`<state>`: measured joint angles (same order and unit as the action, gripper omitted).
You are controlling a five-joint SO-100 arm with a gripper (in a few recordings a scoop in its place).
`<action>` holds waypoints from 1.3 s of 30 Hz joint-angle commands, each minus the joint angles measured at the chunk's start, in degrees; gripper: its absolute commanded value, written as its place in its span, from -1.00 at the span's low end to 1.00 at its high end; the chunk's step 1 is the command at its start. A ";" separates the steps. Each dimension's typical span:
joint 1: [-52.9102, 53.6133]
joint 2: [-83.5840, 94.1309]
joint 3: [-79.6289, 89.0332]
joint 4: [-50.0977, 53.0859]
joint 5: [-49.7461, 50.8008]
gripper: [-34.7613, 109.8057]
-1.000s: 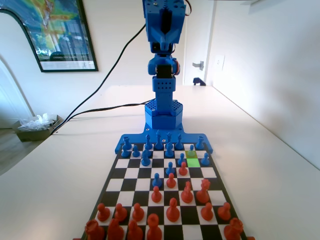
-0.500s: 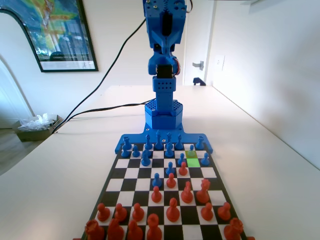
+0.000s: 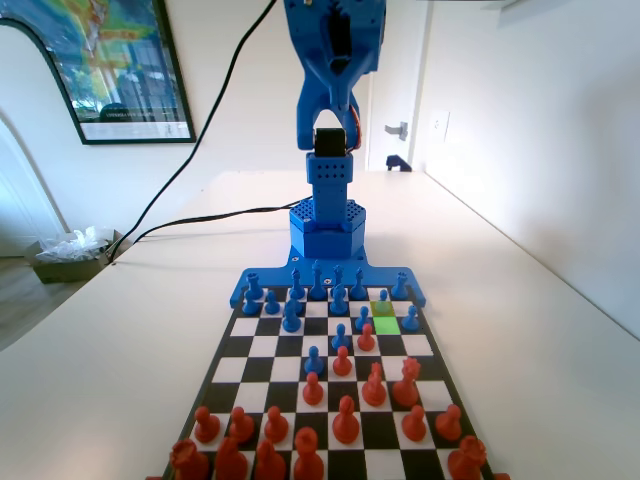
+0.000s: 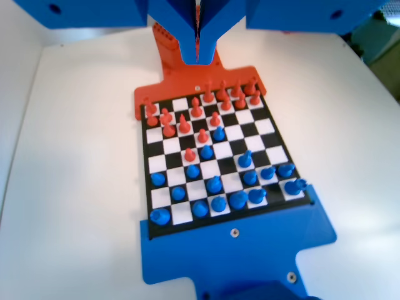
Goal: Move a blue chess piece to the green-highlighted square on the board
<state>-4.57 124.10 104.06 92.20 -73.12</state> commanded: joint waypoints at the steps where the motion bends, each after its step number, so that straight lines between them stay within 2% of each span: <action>1: -2.11 -2.29 -0.88 -1.93 2.20 -0.46; 15: -9.23 -9.40 15.47 -16.52 15.21 -0.43; 39: -14.06 -20.30 29.53 -35.86 21.27 -0.40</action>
<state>-17.14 103.36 132.98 57.92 -52.03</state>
